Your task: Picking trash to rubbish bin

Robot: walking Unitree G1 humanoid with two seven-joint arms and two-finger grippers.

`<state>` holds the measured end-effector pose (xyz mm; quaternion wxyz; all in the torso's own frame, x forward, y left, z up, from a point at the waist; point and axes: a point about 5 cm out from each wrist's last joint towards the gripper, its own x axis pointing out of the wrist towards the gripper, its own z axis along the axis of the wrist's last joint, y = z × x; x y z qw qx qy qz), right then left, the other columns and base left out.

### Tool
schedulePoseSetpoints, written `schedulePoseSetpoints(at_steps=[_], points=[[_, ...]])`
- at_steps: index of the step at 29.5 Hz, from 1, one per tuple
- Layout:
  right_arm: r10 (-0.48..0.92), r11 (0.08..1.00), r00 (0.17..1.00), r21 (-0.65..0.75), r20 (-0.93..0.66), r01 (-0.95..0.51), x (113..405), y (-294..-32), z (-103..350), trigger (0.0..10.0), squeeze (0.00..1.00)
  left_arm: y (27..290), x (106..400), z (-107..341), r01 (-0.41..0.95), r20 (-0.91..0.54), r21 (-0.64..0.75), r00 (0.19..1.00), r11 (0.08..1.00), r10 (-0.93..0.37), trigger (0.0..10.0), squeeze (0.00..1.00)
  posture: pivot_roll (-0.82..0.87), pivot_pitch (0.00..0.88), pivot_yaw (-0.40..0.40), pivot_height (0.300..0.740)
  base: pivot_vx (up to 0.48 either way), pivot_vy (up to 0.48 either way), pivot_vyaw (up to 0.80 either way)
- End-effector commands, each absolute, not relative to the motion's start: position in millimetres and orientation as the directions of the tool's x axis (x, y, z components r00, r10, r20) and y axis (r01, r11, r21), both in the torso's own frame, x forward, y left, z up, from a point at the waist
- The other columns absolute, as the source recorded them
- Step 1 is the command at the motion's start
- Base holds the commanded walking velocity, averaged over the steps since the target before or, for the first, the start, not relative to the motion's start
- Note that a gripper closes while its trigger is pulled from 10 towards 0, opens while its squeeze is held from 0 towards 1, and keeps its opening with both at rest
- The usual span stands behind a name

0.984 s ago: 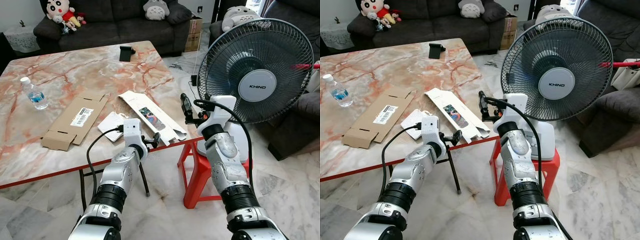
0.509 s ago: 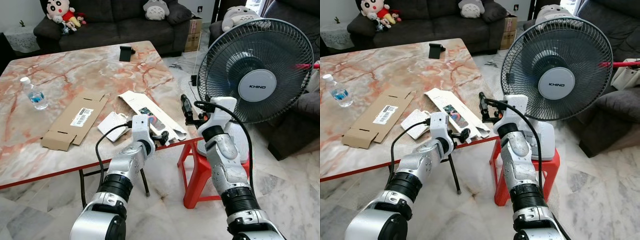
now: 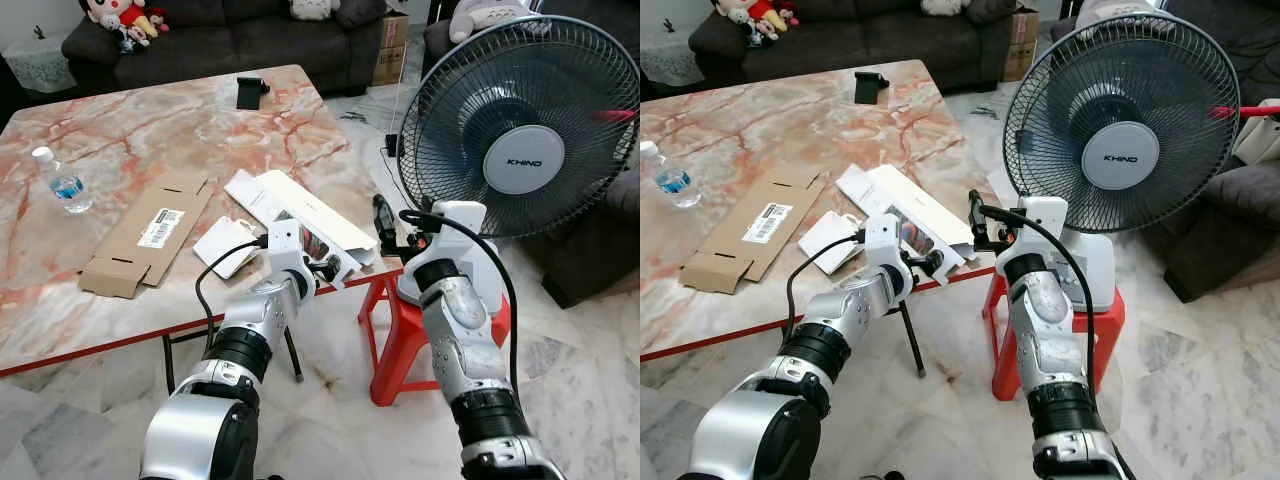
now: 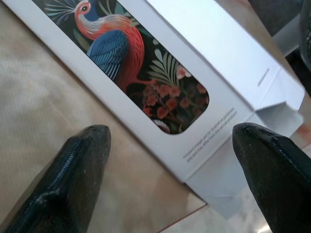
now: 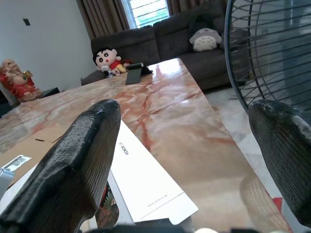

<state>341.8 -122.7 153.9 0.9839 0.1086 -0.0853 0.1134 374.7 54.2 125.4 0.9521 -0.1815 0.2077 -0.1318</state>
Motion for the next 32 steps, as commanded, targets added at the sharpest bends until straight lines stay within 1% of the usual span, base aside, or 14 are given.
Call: schedulePoseSetpoints(at_steps=[1, 6, 9, 12, 16, 17, 18, 20, 22, 24, 25, 26, 29, 32], points=[[0.214, 0.948, 0.957, 0.194, 0.196, -0.252, 338, -119, 157, 10.0, 0.00, 34, 373, 131, 0.205, -0.331, -0.436, 0.869, 0.876, -0.368, 10.0, 0.00, -0.10, 0.144, 0.068, 0.740, 0.000, 0.000, 0.00], [0.208, 0.950, 0.960, 0.196, 0.189, -0.245, 335, -120, 155, 10.0, 0.00, 26, 373, 135, 0.210, -0.324, -0.468, 0.863, 0.858, -0.388, 10.0, 0.00, -0.11, 0.154, 0.071, 0.740, 0.000, 0.000, 0.00], [0.196, 0.953, 0.962, 0.194, 0.191, -0.232, 333, -125, 158, 10.0, 0.00, 22, 374, 149, 0.249, -0.261, -0.512, 0.866, 0.822, -0.426, 10.0, 0.00, -0.12, 0.162, 0.072, 0.740, 0.000, 0.000, 0.00], [0.195, 0.953, 0.962, 0.193, 0.190, -0.231, 332, -125, 159, 10.0, 0.00, 19, 375, 170, 0.344, -0.164, -0.478, 0.869, 0.808, -0.467, 10.0, 0.00, -0.12, 0.166, 0.072, 0.740, 0.000, 0.000, 0.00], [0.196, 0.953, 0.962, 0.193, 0.188, -0.232, 332, -125, 160, 10.0, 0.00, 18, 375, 179, 0.379, -0.127, -0.449, 0.869, 0.809, -0.478, 10.0, 0.00, -0.11, 0.166, 0.069, 0.740, 0.000, 0.000, 0.00], [0.198, 0.953, 0.962, 0.194, 0.187, -0.234, 333, -124, 159, 10.0, 0.00, 17, 376, 191, 0.417, -0.081, -0.394, 0.872, 0.819, -0.483, 10.0, 0.00, -0.10, 0.161, 0.068, 0.740, 0.000, 0.000, 0.00], [0.202, 0.951, 0.962, 0.197, 0.186, -0.238, 334, -122, 159, 10.0, 0.00, 17, 376, 211, 0.474, 0.002, -0.295, 0.869, 0.830, -0.495, 10.0, 0.00, -0.10, 0.158, 0.069, 0.740, 0.000, 0.000, 0.00], [0.204, 0.950, 0.962, 0.200, 0.183, -0.240, 334, -121, 159, 10.0, 0.00, 18, 376, 227, 0.490, 0.051, -0.105, 0.872, 0.865, -0.488, 10.0, 0.00, -0.10, 0.156, 0.071, 0.740, 0.000, 0.000, 0.00], [0.205, 0.950, 0.962, 0.201, 0.182, -0.240, 334, -121, 159, 10.0, 0.00, 18, 377, 228, 0.491, 0.058, -0.043, 0.870, 0.870, -0.489, 10.0, 0.00, -0.09, 0.154, 0.071, 0.740, 0.000, 0.000, 0.00], [0.205, 0.950, 0.962, 0.202, 0.181, -0.240, 334, -121, 159, 10.0, 0.00, 18, 377, 228, 0.492, 0.058, -0.030, 0.870, 0.870, -0.490, 10.0, 0.00, -0.09, 0.154, 0.071, 0.740, 0.000, 0.000, 0.00], [0.205, 0.949, 0.962, 0.203, 0.180, -0.240, 334, -120, 159, 10.0, 0.00, 20, 380, 224, 0.466, 0.047, 0.049, 0.882, 0.883, -0.468, 10.0, 0.00, -0.10, 0.153, 0.072, 0.740, 0.000, 0.000, 0.00], [0.205, 0.949, 0.962, 0.203, 0.180, -0.240, 334, -120, 159, 10.0, 0.00, 20, 380, 224, 0.466, 0.047, 0.049, 0.882, 0.883, -0.468, 10.0, 0.00, -0.10, 0.153, 0.072, 0.740, 0.000, 0.000, 0.00], [0.200, 0.951, 0.963, 0.203, 0.180, -0.235, 331, -123, 158, 10.0, 0.00, 24, 386, 203, 0.427, -0.010, 0.238, 0.899, 0.873, -0.437, 10.0, 0.00, -0.11, 0.152, 0.076, 0.740, 0.000, 0.000, 0.00], [0.179, 0.954, 0.967, 0.209, 0.183, -0.216, 328, -131, 158, 10.0, 0.00, 33, 388, 182, 0.408, -0.070, 0.284, 0.911, 0.868, -0.406, 10.0, 0.00, -0.14, 0.160, 0.083, 0.740, 0.000, 0.000, 0.00]])
